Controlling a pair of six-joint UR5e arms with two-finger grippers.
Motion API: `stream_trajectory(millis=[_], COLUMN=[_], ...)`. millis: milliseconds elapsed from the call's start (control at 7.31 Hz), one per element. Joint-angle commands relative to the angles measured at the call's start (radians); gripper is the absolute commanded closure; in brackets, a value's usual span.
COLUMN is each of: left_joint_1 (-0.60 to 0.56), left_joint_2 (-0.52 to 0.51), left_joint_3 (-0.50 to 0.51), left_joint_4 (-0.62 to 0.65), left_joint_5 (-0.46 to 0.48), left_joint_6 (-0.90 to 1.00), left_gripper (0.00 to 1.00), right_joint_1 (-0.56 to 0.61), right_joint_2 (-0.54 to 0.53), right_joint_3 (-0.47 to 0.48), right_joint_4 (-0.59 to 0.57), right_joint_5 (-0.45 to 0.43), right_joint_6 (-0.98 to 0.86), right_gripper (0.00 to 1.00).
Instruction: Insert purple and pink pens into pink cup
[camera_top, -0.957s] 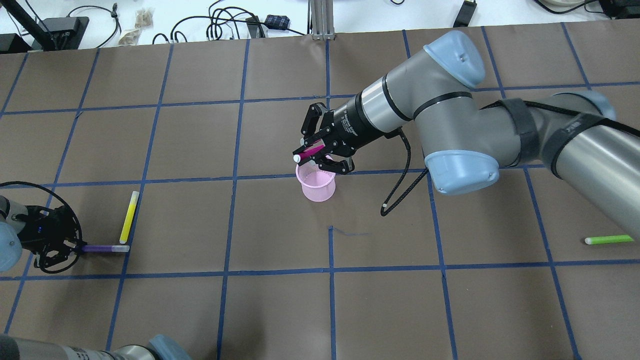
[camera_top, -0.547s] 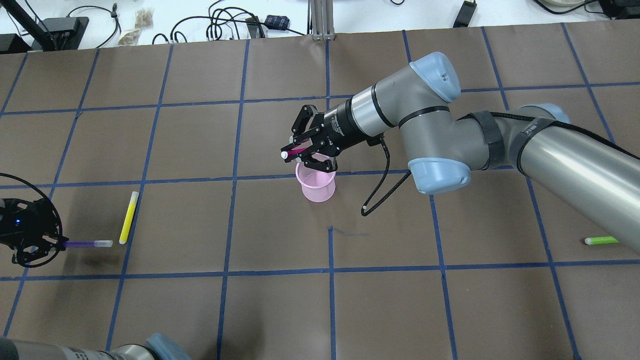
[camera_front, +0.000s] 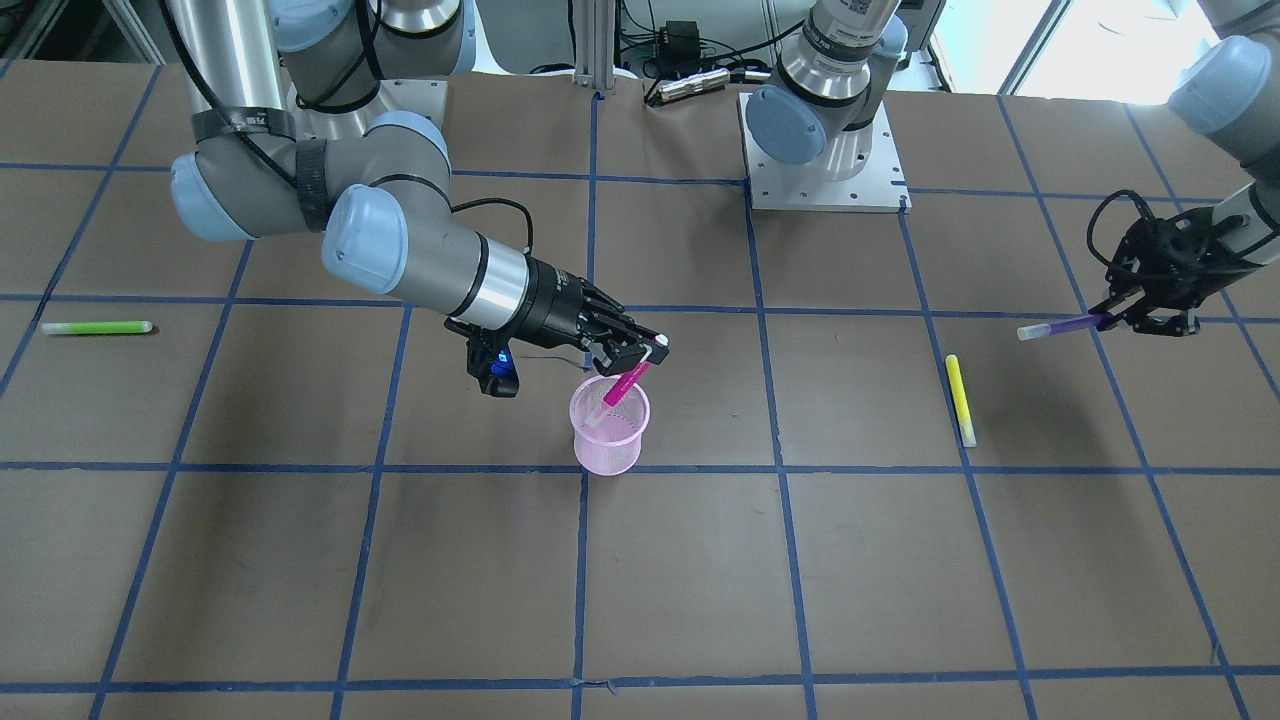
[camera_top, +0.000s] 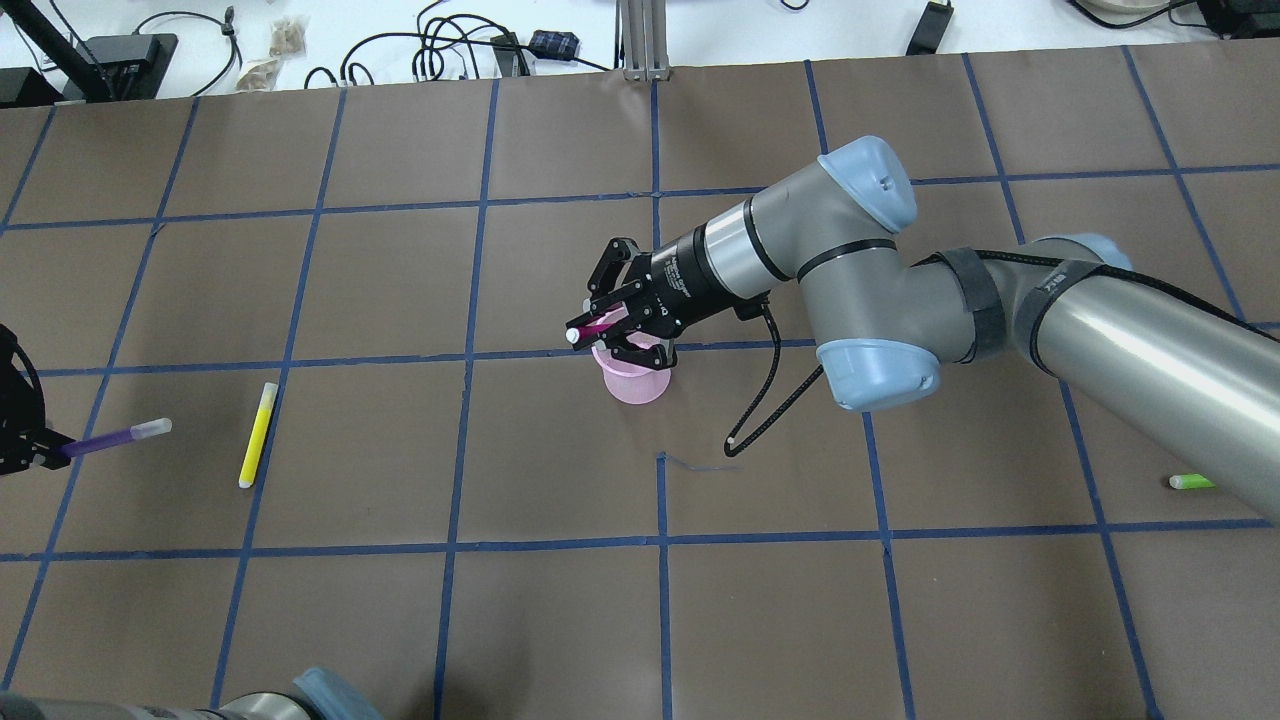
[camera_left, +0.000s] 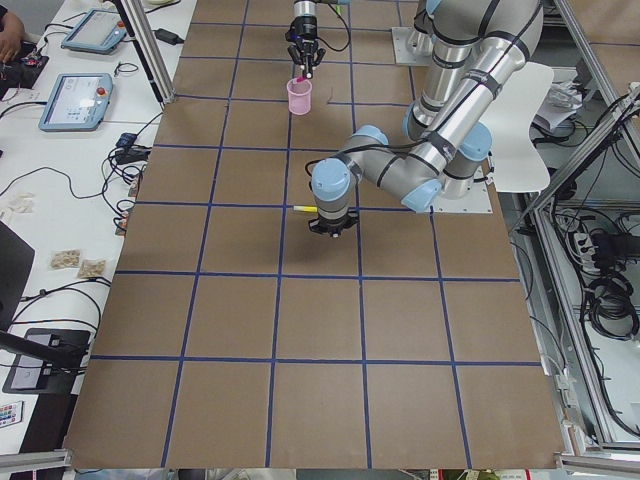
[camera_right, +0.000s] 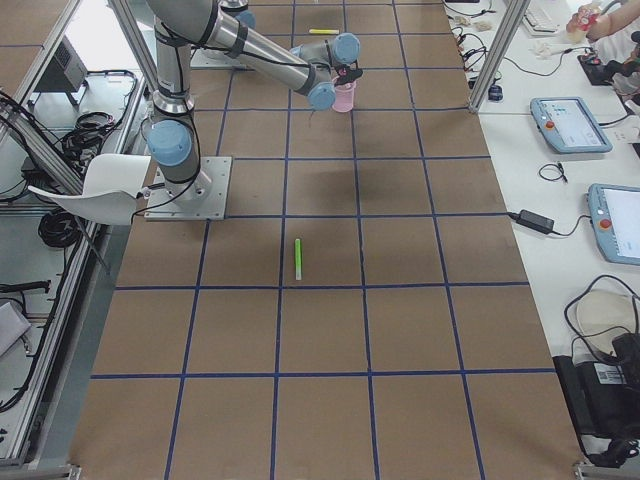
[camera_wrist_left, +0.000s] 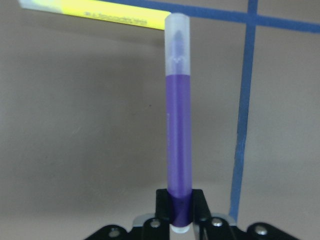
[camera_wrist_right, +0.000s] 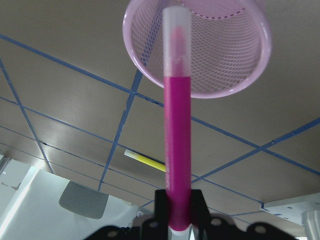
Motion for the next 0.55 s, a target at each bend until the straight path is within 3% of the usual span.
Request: stream_trajectory(millis=[0,137,410], left_joint_1=[-0.133,-0.192,-0.349], left_joint_2=[0.053,0.072,0.066], left_joint_3=[0.072,0.112,0.204], left_joint_4=[-0.099,-0.144,-0.204], left_joint_5=[-0.006,-0.003,0.006], left_joint_6=[-0.182,-0.276,-0.475], left_gripper=[1.00,1.00,1.00], right_joint_1=[0.001,0.001,0.001], right_joint_2=[0.009,0.009,0.011], right_joint_3=[0.006,0.003,0.006], right_joint_4=[-0.002,0.004,0.013], right_joint_5=[-0.005,-0.005,-0.008], right_joint_6=[0.006,0.015,0.017], right_gripper=[1.00,1.00,0.62])
